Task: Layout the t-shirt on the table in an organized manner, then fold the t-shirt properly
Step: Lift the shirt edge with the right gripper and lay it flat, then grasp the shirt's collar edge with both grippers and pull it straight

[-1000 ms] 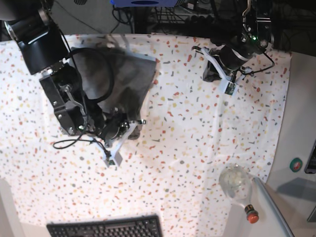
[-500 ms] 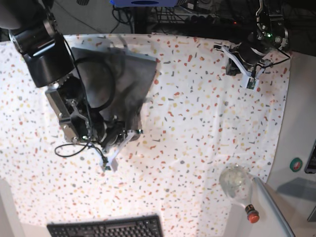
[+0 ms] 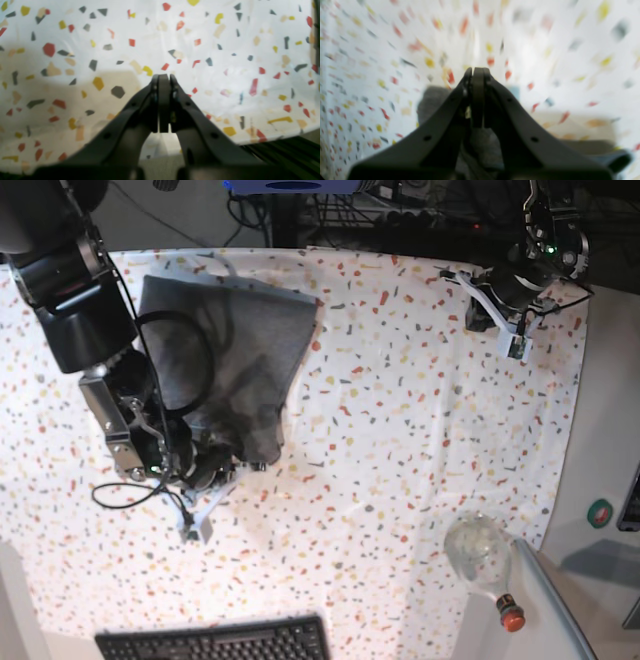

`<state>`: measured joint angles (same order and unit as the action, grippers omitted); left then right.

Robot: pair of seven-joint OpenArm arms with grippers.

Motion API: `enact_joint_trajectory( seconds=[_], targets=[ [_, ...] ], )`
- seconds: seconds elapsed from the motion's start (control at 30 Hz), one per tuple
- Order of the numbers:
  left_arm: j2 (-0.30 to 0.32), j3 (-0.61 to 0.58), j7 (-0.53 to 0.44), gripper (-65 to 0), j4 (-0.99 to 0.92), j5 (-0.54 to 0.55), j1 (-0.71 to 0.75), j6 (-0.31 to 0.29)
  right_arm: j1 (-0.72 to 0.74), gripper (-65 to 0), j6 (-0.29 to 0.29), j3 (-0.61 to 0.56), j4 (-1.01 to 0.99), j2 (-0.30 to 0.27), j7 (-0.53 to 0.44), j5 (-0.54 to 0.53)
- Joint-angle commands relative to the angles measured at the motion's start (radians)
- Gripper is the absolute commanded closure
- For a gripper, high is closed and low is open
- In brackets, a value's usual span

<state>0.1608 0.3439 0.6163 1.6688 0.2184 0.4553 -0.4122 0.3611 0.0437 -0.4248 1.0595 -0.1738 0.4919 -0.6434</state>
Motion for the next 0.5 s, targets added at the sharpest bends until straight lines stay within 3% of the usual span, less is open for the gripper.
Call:
enact_joint_trajectory(
  seconds=[0.0, 0.1, 0.23, 0.33, 0.47],
  targets=[
    [0.009, -0.006, -0.016, 0.0, 0.015, 0.014, 0.001, -0.003, 0.002, 0.0, 0.006, 0.011, 0.081, -0.033, -0.012, -0.002],
    [0.004, -0.035, -0.016, 0.0, 0.029, 0.014, 0.003, -0.003, -0.081, 0.0, 0.107, 0.047, 0.302, -0.097, 0.018, -0.003],
    [0.003, -0.145, -0.016, 0.0, 0.104, 0.02, 0.004, -0.003, -0.236, 0.0, 0.198, 0.143, 0.565, -0.161, 0.216, -0.01],
    [-0.042, -0.236, -0.016, 0.0, 0.162, 0.019, -0.01, -0.003, -0.405, 0.0, 0.203, 0.281, 0.706, -0.163, 0.317, -0.01],
    [-0.129, -0.358, -0.014, 0.0, 0.159, 0.014, -0.089, -0.003, -0.61, 0.0, 0.201, 0.378, 0.781, -0.166, 0.327, -0.008]
  ],
)
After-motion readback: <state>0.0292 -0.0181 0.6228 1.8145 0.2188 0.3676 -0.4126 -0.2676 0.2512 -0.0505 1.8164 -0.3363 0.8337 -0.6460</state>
